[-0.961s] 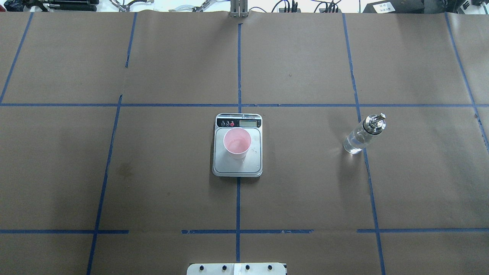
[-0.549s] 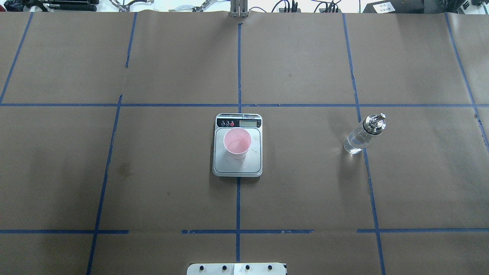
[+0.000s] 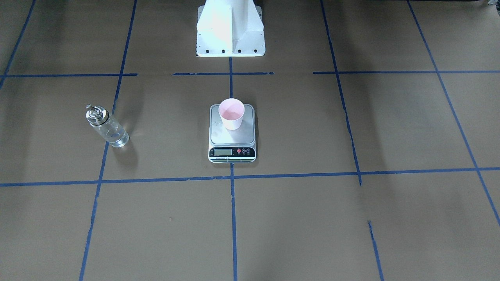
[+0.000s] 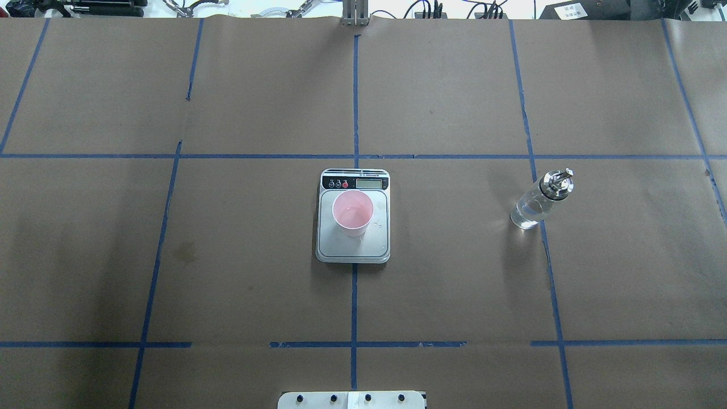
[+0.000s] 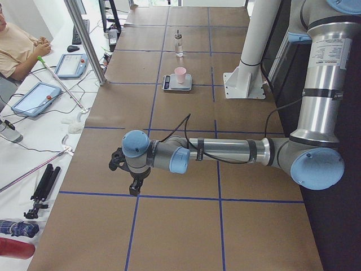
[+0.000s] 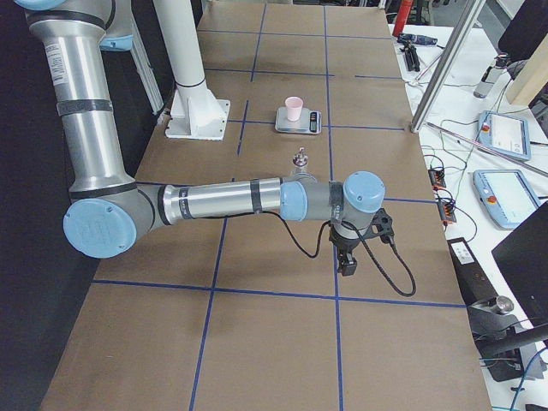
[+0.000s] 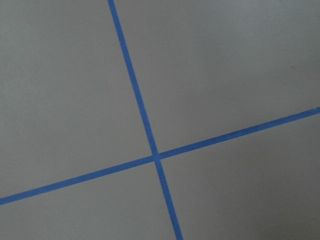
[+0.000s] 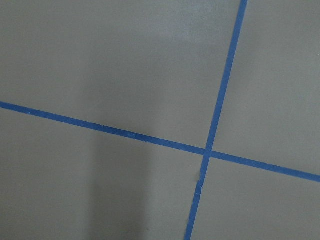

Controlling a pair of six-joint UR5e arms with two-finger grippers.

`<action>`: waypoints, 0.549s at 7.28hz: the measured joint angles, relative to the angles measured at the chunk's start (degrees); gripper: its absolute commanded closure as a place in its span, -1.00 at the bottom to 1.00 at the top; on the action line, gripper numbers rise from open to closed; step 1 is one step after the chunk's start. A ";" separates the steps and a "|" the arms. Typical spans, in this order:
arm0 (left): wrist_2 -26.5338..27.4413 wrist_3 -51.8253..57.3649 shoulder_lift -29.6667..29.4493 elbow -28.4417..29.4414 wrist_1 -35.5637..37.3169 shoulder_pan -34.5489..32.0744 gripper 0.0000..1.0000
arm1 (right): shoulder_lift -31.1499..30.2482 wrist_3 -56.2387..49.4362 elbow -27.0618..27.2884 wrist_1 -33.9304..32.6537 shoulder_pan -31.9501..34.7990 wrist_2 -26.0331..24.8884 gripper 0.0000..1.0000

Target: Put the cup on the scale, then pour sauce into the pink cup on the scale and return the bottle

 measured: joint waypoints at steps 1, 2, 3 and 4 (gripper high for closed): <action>0.29 0.04 -0.33 0.48 0.08 0.18 -1.00 | -0.12 -0.02 -0.04 0.04 -0.12 -0.04 -1.00; 0.93 -0.03 -0.69 -0.74 1.78 0.75 -1.00 | -0.34 -0.01 -0.09 0.06 -0.23 -0.06 -1.00; 2.17 -0.11 -1.97 -2.68 6.69 1.70 -1.00 | -0.57 0.02 -0.11 0.06 -0.34 -0.07 -1.00; 4.02 -0.03 -3.68 -3.51 11.86 2.45 -1.00 | -0.70 0.05 -0.11 0.07 -0.37 -0.07 -1.00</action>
